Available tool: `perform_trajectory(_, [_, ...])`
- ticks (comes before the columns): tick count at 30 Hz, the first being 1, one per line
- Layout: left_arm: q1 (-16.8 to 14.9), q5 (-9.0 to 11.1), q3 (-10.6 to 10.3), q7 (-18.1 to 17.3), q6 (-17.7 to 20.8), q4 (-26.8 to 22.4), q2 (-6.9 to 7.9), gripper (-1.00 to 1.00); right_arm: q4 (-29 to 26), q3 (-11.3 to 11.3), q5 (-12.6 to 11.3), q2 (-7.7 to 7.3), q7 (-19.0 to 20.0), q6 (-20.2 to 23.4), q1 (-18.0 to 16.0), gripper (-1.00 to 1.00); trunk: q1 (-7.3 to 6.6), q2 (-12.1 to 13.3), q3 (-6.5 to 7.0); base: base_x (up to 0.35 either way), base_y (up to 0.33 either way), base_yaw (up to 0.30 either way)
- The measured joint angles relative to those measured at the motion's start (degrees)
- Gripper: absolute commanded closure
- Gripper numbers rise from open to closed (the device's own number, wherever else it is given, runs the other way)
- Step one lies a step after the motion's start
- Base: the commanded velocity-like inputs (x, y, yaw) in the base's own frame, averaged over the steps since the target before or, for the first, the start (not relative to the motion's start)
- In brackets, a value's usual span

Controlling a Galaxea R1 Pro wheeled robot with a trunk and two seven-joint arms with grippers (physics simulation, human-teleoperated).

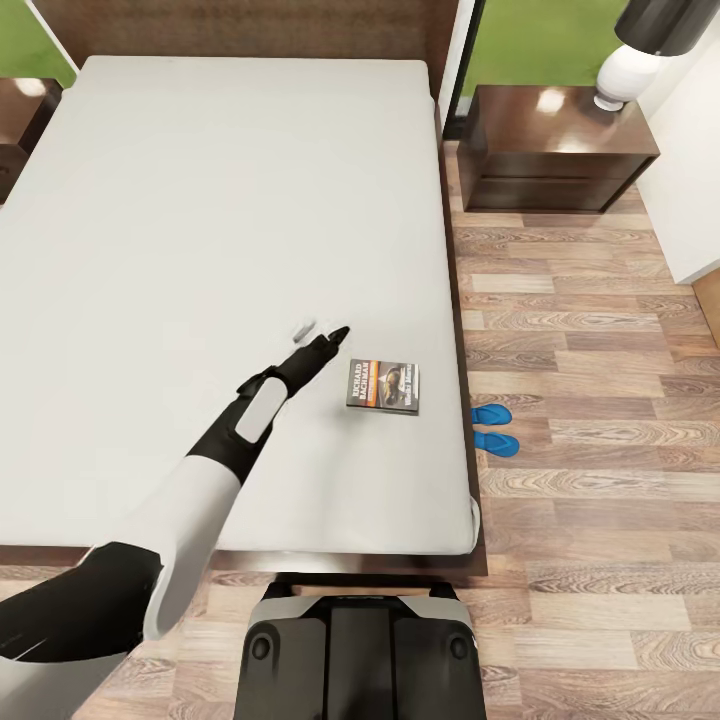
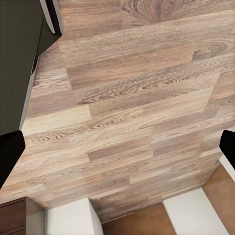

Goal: In the bedroom, move the book from the bed onto either nightstand, and place the two sandals side by side next to the bed.

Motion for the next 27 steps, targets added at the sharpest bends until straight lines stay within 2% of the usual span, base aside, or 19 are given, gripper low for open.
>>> perform_trajectory(5, [-4.5,1.3,0.0,2.8,1.3,0.3,0.09,-1.00,0.0,0.0,0.0,0.02,0.0,0.0,0.0,-1.00,0.00,0.0,0.00,0.000,0.000,0.000])
perform_trajectory(6, [-4.6,1.3,0.0,2.9,1.3,0.3,0.09,-1.00,0.0,0.0,0.0,0.02,0.0,0.0,0.0,-1.00,0.00,0.0,0.00,0.000,0.000,0.000])
perform_trajectory(10, [-8.6,1.9,0.0,5.4,2.8,0.5,0.07,-1.00,0.0,0.0,0.0,0.03,0.0,0.0,0.0,-1.00,0.00,0.0,0.00,0.000,0.000,0.000])
perform_trajectory(15, [-11.7,2.1,0.1,7.7,3.6,0.6,0.06,-1.00,0.0,0.0,0.0,0.04,0.0,0.0,0.0,-1.00,0.00,0.0,0.00,0.000,0.000,0.000])
perform_trajectory(27, [-15.7,2.0,0.1,10.0,4.2,0.7,0.15,-1.00,0.0,0.1,0.0,0.04,0.0,0.0,0.0,-1.00,0.00,0.0,0.00,0.000,0.000,0.000])
